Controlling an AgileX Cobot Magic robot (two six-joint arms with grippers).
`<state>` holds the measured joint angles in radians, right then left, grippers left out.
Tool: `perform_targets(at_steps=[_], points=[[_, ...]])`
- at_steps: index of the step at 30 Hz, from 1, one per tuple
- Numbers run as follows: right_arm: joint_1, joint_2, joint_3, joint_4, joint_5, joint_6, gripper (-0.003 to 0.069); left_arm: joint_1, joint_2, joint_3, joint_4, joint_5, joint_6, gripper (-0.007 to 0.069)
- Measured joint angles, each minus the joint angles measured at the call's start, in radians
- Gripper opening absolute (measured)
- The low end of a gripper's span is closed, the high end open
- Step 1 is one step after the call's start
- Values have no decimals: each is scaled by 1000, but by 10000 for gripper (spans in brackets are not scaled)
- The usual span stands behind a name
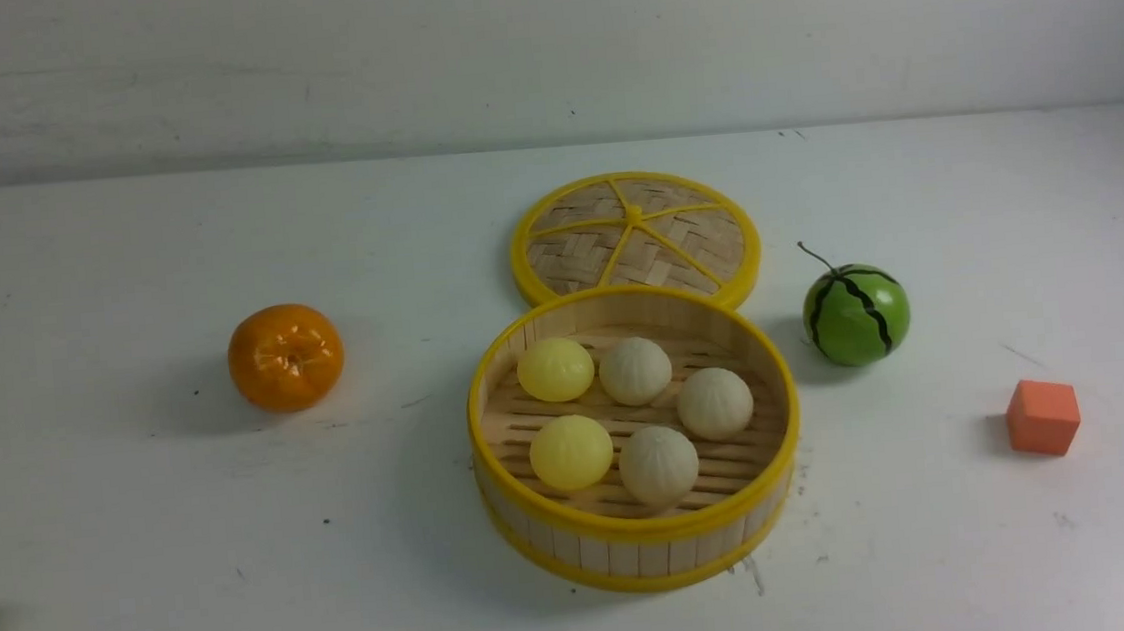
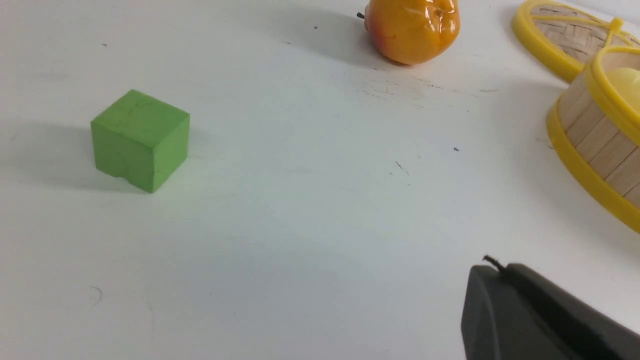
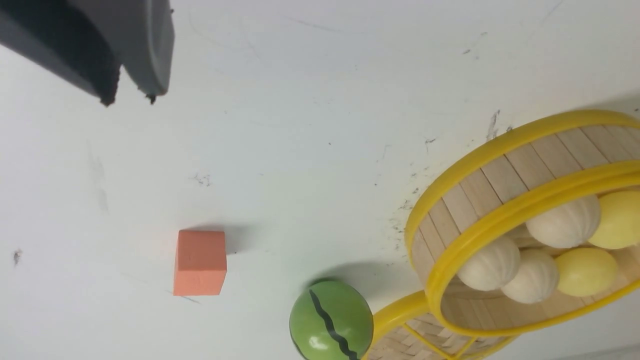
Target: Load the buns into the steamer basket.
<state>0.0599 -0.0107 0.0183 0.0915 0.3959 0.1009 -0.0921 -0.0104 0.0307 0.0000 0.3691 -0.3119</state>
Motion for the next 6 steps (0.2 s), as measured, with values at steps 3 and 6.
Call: perform_targets(at_steps=[3,6], points=[[0,0,0,0,0,0,93,0,0,0,0,0,0,-11],[0,0,0,0,0,1,97,0,0,0,0,0,0,-8]])
